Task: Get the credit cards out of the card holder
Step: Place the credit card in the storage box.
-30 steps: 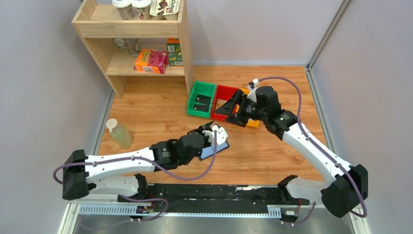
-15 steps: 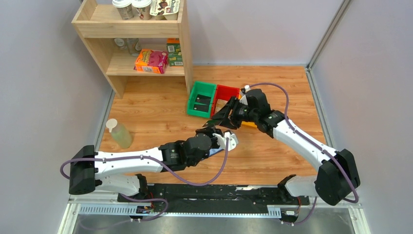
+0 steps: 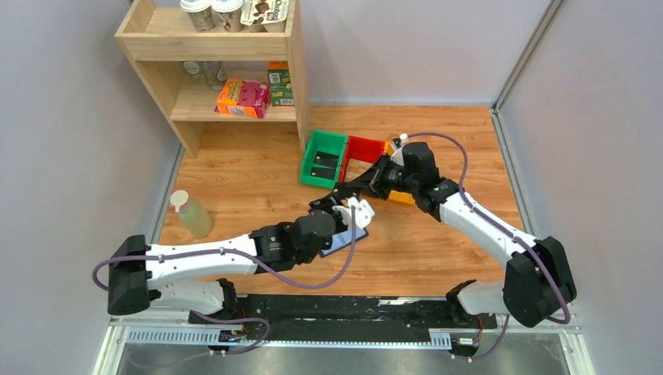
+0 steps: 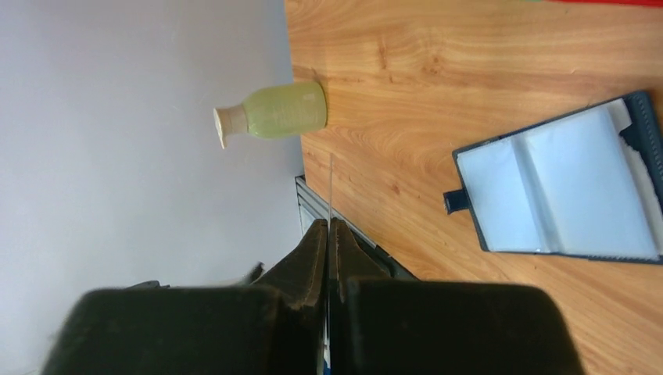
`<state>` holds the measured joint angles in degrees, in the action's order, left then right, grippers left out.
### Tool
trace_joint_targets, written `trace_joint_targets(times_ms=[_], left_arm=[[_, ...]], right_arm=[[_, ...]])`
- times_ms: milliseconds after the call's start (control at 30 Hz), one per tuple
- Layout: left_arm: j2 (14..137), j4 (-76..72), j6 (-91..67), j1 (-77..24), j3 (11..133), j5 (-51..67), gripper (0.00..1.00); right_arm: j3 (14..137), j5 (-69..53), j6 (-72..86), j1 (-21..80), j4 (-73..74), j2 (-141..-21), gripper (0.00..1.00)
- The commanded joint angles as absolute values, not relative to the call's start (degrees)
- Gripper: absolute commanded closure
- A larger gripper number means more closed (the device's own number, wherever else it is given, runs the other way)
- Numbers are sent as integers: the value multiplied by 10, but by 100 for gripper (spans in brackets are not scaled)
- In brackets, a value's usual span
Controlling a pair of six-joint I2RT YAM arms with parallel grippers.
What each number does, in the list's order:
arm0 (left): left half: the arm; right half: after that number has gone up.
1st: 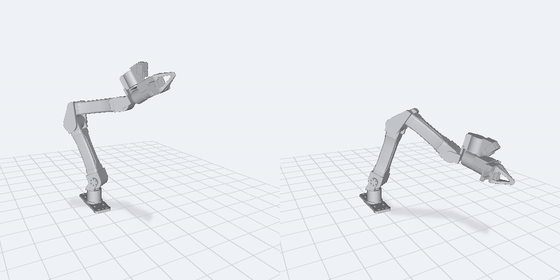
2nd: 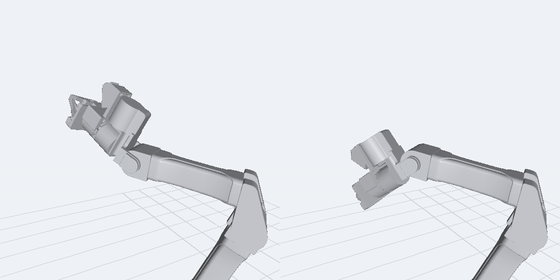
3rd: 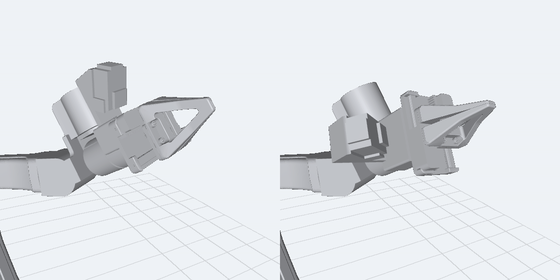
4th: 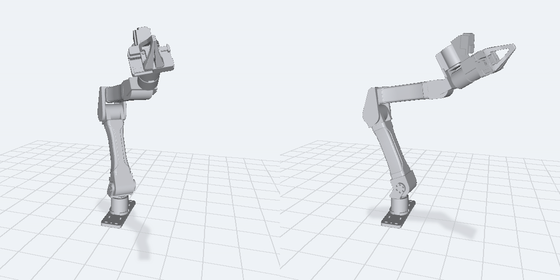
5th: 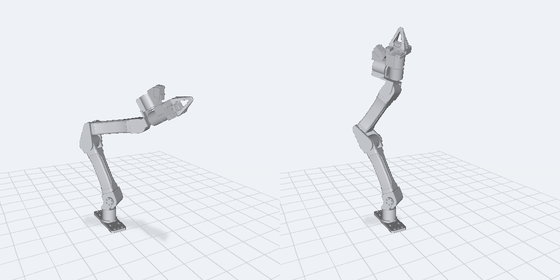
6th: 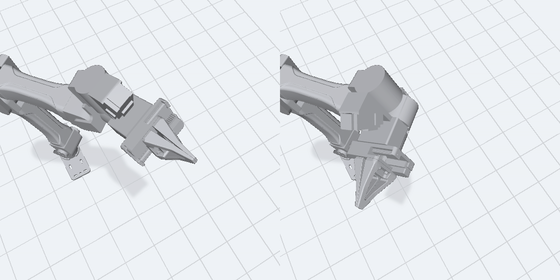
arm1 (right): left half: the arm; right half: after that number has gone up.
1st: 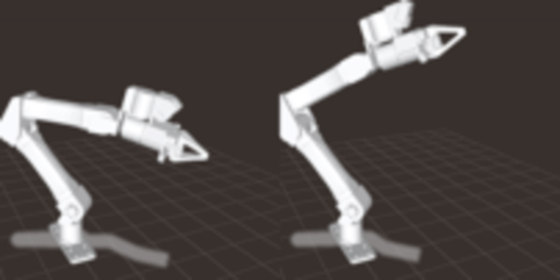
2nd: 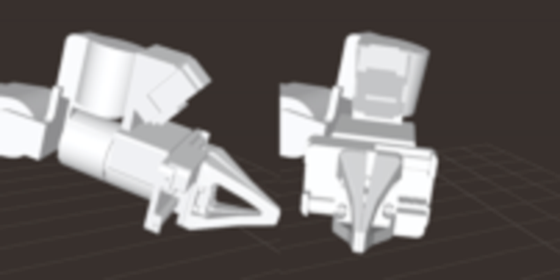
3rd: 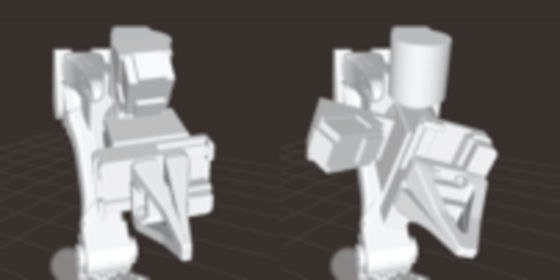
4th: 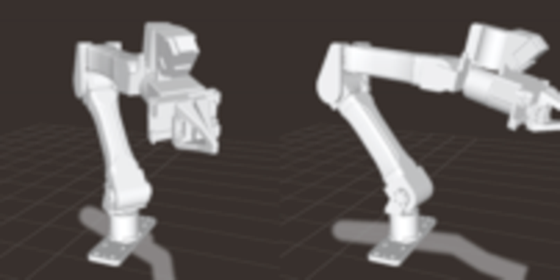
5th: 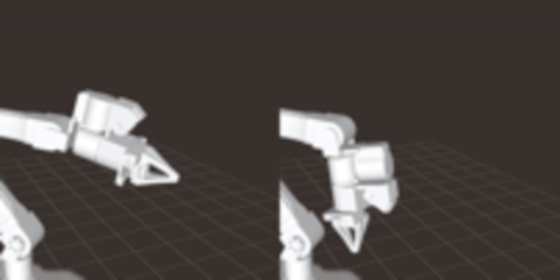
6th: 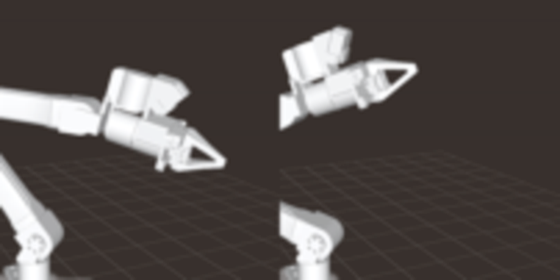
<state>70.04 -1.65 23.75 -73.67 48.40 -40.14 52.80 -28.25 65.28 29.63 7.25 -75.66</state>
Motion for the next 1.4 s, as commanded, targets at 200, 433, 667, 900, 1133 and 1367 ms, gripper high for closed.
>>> trace_joint_targets(times_ms=[200, 433, 667, 900, 1133, 1367], left_arm=[[550, 36, -176, -558, 446, -222, 37], [509, -97, -395, -411, 362, -28, 37], [541, -285, -519, -395, 301, 40, 37], [571, -341, -560, -395, 296, 48, 39], [612, -344, -591, -395, 310, 55, 43], [636, -377, -619, -395, 310, 77, 52]], right_arm=[[437, -307, 659, 257, -154, -725, 100], [395, -317, 685, 257, -273, -710, 100], [373, -320, 701, 257, -326, -701, 100], [352, -325, 723, 261, -373, -695, 100], [338, -324, 734, 271, -414, -687, 100], [330, -323, 733, 273, -425, -684, 100]])
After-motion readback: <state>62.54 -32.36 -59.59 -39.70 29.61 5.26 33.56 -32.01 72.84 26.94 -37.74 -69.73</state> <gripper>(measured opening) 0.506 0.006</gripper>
